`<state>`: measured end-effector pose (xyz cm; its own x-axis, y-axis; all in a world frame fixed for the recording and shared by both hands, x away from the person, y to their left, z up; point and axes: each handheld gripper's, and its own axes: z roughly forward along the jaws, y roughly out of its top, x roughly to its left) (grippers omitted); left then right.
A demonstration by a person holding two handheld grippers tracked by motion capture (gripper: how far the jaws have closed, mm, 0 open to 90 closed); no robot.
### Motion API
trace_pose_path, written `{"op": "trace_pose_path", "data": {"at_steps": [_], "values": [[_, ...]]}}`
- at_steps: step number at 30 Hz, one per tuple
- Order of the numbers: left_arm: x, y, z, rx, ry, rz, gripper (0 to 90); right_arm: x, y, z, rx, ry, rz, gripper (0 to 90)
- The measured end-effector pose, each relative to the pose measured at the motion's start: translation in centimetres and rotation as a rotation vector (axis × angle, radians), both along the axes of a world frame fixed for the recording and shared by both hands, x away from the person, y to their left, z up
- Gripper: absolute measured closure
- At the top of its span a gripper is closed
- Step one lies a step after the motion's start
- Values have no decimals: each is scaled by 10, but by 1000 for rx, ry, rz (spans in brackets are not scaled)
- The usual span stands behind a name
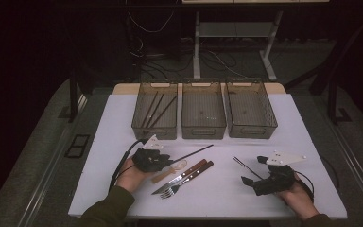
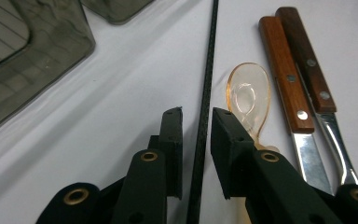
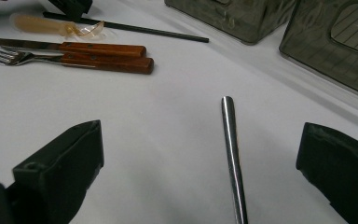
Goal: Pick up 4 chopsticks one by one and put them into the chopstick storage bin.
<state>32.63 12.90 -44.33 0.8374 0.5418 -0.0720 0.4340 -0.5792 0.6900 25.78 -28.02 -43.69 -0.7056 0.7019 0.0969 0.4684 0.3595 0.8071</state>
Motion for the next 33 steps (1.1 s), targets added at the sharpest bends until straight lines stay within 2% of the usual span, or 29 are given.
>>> {"op": "trace_pose_path", "data": {"at_steps": [3, 7, 15, 17, 27, 33], "values": [[0, -4, -2, 20, -10, -2, 762, 0, 0, 0, 0, 0, 0, 9], [-1, -4, -4, 22, -27, 1, 819, 0, 0, 0, -2, -1, 1, 9], [-3, -4, -4, 34, -59, -23, 835, -1, 1, 0, -1, -1, 4, 9], [-3, -4, -4, 33, -59, -24, 857, -1, 1, 1, -1, -2, 4, 9], [-2, -3, -4, 20, -49, -26, 857, -1, 1, 0, -1, 0, 4, 9], [-3, -3, -3, 21, -42, -47, 858, -1, 1, 0, -1, 1, 5, 9]]}}
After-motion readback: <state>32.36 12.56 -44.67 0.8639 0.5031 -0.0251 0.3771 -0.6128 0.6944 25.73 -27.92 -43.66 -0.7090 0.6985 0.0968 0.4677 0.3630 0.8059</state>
